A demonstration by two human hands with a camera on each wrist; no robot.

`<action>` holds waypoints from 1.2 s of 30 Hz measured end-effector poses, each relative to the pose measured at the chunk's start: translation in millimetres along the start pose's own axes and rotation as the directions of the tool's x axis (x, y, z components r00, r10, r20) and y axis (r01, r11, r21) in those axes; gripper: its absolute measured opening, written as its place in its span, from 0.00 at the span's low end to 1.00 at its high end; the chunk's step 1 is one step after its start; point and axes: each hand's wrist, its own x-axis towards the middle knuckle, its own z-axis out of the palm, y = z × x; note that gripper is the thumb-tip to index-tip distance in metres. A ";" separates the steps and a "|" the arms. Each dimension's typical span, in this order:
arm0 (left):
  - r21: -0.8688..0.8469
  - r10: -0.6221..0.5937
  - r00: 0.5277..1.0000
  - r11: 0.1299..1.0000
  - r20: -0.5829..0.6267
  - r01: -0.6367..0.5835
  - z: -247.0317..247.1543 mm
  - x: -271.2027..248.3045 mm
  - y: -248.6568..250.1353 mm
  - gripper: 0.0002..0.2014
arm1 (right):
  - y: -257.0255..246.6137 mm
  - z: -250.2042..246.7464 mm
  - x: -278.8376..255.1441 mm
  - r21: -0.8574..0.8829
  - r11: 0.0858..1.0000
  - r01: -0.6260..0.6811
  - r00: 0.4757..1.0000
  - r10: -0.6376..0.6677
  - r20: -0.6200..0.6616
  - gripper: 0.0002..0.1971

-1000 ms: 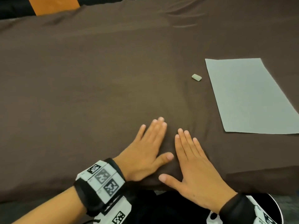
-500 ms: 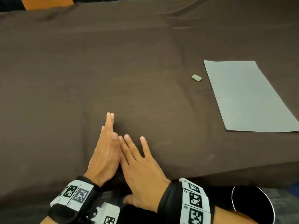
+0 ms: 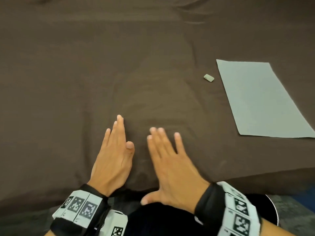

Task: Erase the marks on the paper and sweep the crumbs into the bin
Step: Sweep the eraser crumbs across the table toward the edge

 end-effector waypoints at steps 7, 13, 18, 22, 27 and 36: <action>-0.008 -0.009 1.000 1.000 -0.005 0.008 -5.6 -4.7 1.9 0.41 | -27.1 5.5 30.6 -0.007 0.995 0.095 0.995 -0.095 -0.023 0.68; 0.151 0.024 1.000 0.988 0.017 -0.026 0.1 -3.3 -9.9 0.44 | 29.1 17.3 -9.5 0.027 0.995 -0.096 0.995 0.097 -0.039 0.69; 0.178 0.021 0.999 0.984 0.036 -0.027 0.6 -2.9 -12.1 0.43 | 10.5 5.5 -7.3 -0.007 1.000 -0.023 1.000 0.023 0.011 0.72; 0.211 0.062 0.997 0.975 0.049 -0.071 -1.9 -3.8 -6.4 0.31 | -28.9 1.5 24.8 -0.021 0.993 0.120 0.993 -0.121 -0.006 0.70; 0.168 0.010 0.999 0.986 0.044 -0.017 -0.9 -1.9 -11.4 0.43 | -0.6 10.9 12.9 0.004 0.997 0.078 0.996 -0.078 -0.053 0.69; 0.248 0.008 0.998 0.969 0.063 -0.023 -0.7 -2.3 -12.5 0.43 | 17.1 1.1 -7.7 -0.030 0.998 0.055 0.998 -0.054 0.019 0.71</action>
